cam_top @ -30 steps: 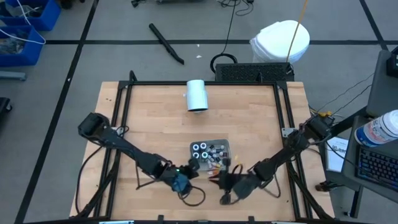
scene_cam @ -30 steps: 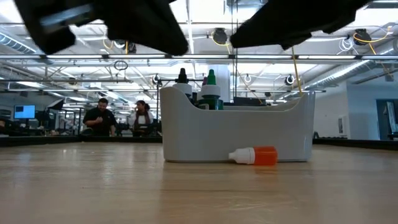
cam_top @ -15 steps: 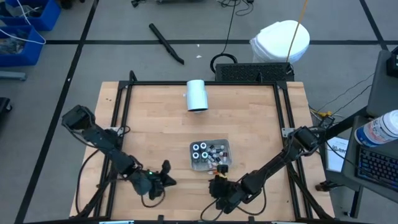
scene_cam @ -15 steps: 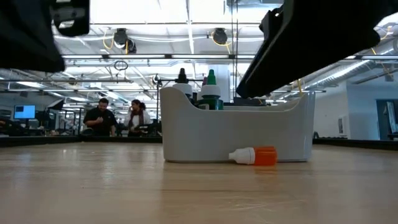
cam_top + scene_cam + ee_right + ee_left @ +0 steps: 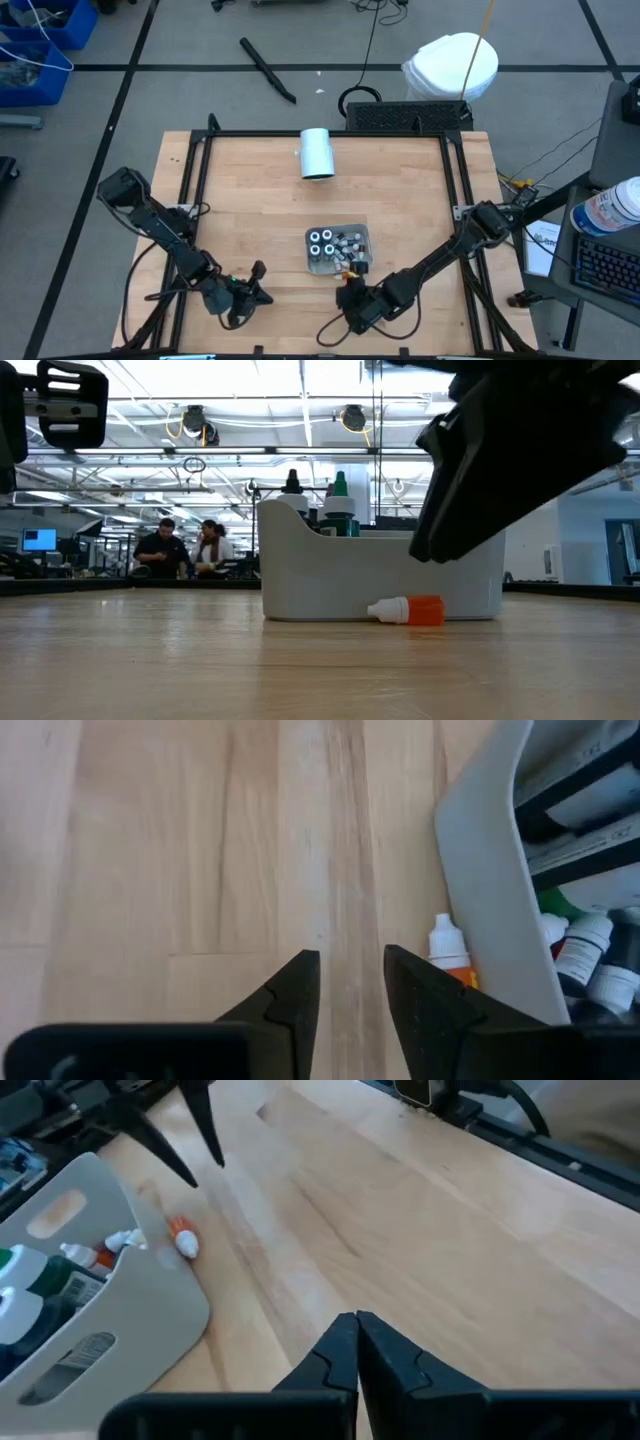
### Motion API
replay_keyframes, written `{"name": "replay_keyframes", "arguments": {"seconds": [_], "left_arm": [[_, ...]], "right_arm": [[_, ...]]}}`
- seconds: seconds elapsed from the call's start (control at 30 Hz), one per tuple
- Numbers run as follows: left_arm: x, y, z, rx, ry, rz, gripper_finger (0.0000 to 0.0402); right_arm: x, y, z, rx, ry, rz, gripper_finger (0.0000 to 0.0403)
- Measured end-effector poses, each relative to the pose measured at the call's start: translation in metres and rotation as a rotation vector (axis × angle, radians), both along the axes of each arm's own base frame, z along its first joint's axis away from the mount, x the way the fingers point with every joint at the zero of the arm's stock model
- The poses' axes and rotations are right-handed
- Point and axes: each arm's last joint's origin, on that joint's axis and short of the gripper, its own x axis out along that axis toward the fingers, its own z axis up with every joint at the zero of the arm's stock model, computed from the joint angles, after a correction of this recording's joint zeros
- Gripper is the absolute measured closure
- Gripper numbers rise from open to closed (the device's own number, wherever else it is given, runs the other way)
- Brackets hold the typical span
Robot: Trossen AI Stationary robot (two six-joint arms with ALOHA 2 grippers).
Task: Pick & Place food coloring
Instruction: Put the orange food coloring bottle into the gray bin
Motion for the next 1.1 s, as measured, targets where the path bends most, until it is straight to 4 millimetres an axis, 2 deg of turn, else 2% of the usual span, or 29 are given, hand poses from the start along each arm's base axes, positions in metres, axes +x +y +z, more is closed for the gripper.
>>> {"name": "replay_keyframes", "arguments": {"seconds": [0.27, 0.73, 0.97, 1.1], "left_arm": [[-0.001, -0.001, 0.000, -0.032, 0.010, 0.015, 0.0367], [-0.002, -0.001, 0.000, -0.031, 0.011, 0.015, 0.0398], [-0.002, -0.001, 0.000, -0.031, 0.011, 0.015, 0.0370], [-0.002, -0.001, 0.000, -0.036, 0.013, 0.019, 0.0363]], "right_arm": [[0.011, -0.020, -0.001, 0.021, 0.033, -0.041, 0.0314], [0.022, -0.051, -0.003, 0.014, 0.090, -0.110, 0.0314], [0.025, -0.060, -0.004, -0.018, 0.094, -0.124, 0.0314], [0.027, -0.063, -0.004, 0.058, 0.140, -0.075, 0.0309]]}}
